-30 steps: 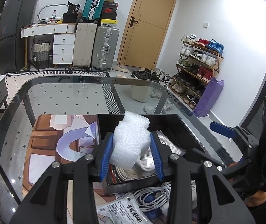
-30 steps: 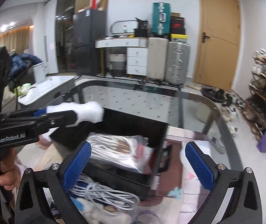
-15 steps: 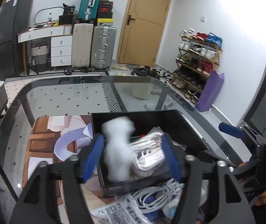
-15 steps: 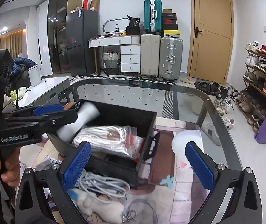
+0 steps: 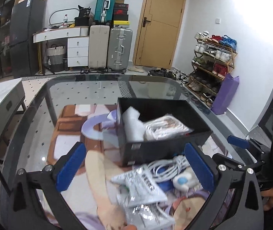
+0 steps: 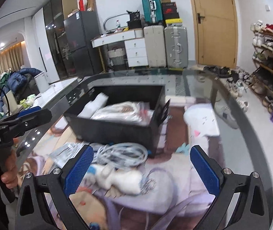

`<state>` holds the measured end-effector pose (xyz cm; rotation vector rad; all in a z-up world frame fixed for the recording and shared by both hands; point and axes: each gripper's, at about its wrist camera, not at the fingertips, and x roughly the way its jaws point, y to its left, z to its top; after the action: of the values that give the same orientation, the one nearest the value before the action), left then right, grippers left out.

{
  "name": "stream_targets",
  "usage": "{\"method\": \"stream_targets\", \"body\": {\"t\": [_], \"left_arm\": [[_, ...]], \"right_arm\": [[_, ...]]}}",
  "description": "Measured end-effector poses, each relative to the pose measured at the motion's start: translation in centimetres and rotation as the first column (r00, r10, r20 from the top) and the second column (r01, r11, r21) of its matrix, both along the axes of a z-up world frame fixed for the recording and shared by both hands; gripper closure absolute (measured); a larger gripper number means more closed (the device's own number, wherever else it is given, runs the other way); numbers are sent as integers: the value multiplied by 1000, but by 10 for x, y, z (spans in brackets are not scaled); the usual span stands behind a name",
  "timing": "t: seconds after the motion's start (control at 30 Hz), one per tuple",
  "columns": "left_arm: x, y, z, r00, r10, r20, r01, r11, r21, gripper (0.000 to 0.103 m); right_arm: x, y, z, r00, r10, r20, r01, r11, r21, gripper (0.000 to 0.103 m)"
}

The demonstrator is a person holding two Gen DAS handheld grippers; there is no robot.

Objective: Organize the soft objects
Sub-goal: 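Open both grippers to drop the bubble-wrap and cord bag into the box, then grasp the white plush bunny with the right gripper while the left moves to a white sachet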

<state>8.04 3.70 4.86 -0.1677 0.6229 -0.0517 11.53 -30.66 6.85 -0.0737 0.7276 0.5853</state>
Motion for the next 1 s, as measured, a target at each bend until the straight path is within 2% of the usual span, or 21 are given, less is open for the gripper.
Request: {"method": "stream_targets", "body": {"t": [0.23, 0.4, 0.67, 1.0], "left_arm": [[-18, 2, -17, 999, 18, -45, -19, 1000, -20, 0], [-22, -1, -29, 996, 20, -84, -20, 1000, -5, 0], [-30, 3, -42, 993, 24, -112, -26, 1000, -16, 0], [-29, 5, -50, 991, 25, -135, -28, 999, -22, 0]], "right_arm": [[-12, 12, -18, 993, 61, -101, -59, 998, 15, 1], [-15, 26, -30, 987, 78, -138, -82, 996, -20, 1], [-12, 41, -42, 981, 91, -169, -102, 993, -55, 1], [6, 57, -49, 983, 46, -179, -69, 990, -124, 1]]}}
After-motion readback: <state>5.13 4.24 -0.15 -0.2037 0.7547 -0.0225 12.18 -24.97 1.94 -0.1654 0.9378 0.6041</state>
